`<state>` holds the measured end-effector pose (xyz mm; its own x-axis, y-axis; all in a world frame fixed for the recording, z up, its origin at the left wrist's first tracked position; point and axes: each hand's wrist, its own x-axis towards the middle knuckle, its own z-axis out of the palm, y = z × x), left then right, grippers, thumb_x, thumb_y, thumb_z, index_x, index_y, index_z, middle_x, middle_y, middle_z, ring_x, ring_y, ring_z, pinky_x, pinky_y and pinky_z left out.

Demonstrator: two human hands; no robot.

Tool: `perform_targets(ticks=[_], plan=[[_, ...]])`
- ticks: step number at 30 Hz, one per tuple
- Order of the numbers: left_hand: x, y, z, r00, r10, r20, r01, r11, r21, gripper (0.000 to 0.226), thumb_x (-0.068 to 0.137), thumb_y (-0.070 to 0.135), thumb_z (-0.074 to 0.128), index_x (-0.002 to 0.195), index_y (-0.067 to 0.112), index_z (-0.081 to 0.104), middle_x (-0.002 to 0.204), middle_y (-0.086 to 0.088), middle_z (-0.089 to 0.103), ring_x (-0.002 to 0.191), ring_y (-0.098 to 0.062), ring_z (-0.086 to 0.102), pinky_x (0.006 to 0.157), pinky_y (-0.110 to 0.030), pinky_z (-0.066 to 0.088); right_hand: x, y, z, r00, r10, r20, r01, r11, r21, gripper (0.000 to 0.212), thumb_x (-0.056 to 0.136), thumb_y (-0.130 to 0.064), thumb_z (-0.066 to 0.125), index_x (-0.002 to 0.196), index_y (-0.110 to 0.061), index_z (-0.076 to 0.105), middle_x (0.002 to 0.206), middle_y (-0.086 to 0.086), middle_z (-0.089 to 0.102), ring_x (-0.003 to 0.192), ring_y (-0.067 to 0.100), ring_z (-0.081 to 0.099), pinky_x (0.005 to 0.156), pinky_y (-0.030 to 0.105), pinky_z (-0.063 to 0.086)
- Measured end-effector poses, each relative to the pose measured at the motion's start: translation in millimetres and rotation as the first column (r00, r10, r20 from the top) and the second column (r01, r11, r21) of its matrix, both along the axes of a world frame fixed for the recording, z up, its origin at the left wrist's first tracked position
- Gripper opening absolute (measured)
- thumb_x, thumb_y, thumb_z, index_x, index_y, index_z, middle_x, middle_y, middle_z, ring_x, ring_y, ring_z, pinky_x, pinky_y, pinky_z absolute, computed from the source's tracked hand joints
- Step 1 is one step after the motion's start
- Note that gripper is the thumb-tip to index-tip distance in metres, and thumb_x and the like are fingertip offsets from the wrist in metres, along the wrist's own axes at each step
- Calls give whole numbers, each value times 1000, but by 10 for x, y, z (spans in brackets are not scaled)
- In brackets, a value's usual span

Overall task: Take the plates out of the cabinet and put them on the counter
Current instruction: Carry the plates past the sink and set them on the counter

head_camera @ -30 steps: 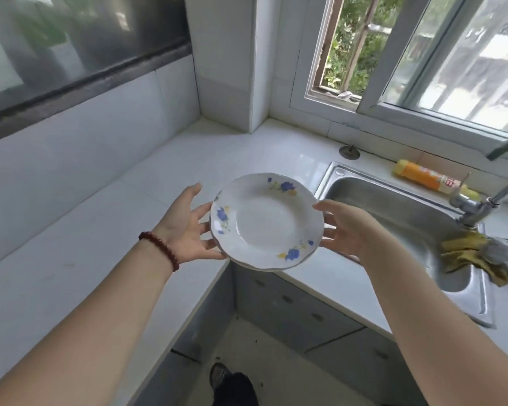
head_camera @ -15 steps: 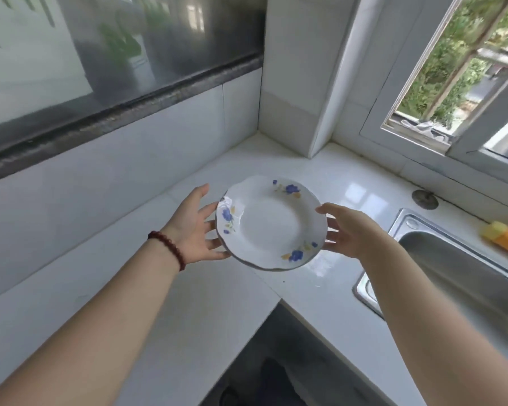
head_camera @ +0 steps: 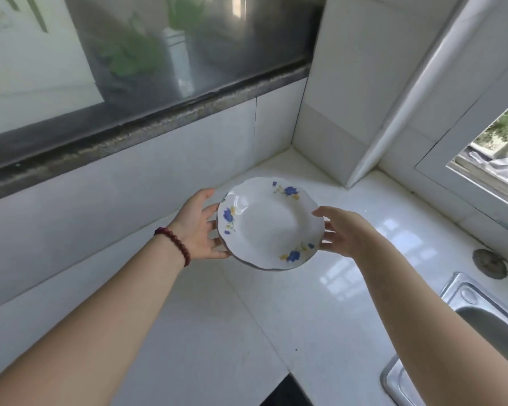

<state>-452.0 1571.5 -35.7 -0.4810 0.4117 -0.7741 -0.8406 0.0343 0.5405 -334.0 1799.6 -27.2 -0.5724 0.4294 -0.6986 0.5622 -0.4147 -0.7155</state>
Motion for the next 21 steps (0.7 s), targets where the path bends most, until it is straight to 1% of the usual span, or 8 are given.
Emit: perform_targets(ticks=[2,5,8,13,18,21], plan=[[-134,110,-66,1000,11,5,-11,1000,-6,40,79,56,49,100,25,65,109,-4,59,103,-28,54,93,-50,44,-173,111,-76,1000,21,15,-21,1000,-2,17,83,-7,59,100,-6,59,109,15,60,89,31,60,70,44,54],[-317,284,-171,999,25,21,-24,999,-21,41,79,58,48,100,27,66,112,-3,59,105,-27,55,86,-47,46,-419,268,-207,999,32,34,-33,999,4,21,84,-7,59,104,-7,59,113,14,58,91,31,59,64,41,52],[-481,455,-263,999,35,34,-33,999,-36,40,79,58,48,99,29,65,114,-1,59,106,-26,55,86,-46,46,-637,416,-330,998,31,55,-32,999,10,25,84,-7,59,110,-9,58,113,13,58,95,31,59,66,41,51],[-745,715,-387,997,58,53,-55,996,-65,37,80,59,48,98,31,64,114,1,58,114,-25,53,95,-48,41,-956,644,-490,997,34,75,-35,999,11,25,85,-6,57,110,-9,57,100,11,59,88,29,58,66,42,49],[-969,894,-499,996,79,49,-74,992,-99,33,81,59,46,94,33,62,113,3,57,107,-25,54,91,-48,41,-1213,784,-585,997,20,73,-22,999,24,26,86,-5,56,112,-10,57,97,10,60,87,28,59,70,43,48],[-1067,973,-568,995,84,53,-78,991,-107,32,81,59,46,93,33,62,114,2,58,106,-25,54,86,-48,43,-1315,851,-638,998,5,69,-7,1000,23,28,86,-5,56,114,-12,58,97,8,61,89,28,60,71,44,49]])
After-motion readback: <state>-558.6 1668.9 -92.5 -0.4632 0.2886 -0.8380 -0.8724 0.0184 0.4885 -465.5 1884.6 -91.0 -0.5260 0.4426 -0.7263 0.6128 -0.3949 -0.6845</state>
